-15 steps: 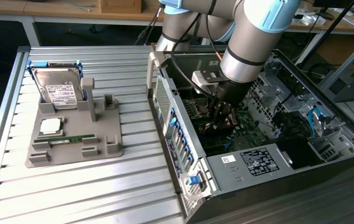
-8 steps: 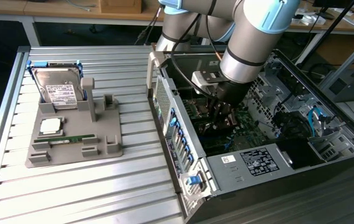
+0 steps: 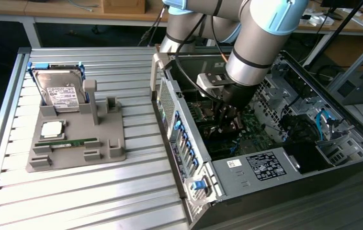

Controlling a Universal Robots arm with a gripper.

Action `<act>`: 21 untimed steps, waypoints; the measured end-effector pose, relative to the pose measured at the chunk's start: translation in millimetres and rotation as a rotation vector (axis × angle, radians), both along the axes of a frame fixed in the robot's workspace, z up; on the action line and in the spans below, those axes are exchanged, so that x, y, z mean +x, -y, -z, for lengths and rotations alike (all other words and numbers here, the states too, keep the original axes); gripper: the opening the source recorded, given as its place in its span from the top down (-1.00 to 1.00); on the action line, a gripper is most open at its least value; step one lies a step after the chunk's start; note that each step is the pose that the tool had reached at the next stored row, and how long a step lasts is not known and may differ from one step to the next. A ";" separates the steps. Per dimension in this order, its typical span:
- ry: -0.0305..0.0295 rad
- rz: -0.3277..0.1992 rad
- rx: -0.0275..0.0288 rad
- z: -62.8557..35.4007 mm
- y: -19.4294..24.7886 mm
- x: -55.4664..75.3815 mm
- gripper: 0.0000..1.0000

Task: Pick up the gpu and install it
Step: 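Insert the gpu into the slot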

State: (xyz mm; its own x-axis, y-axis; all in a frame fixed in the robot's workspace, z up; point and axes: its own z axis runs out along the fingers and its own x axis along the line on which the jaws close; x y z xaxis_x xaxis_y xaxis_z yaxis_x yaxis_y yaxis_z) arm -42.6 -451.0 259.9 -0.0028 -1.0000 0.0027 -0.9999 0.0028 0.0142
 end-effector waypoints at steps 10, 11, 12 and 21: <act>0.0001 0.000 0.0004 -2.5 0.0 0.0 0.47; 0.0000 0.000 0.0006 -2.6 0.0 0.0 0.47; -0.0001 0.000 0.0044 -2.9 0.1 0.0 0.47; 0.0000 0.006 0.0407 -2.7 0.2 0.0 0.47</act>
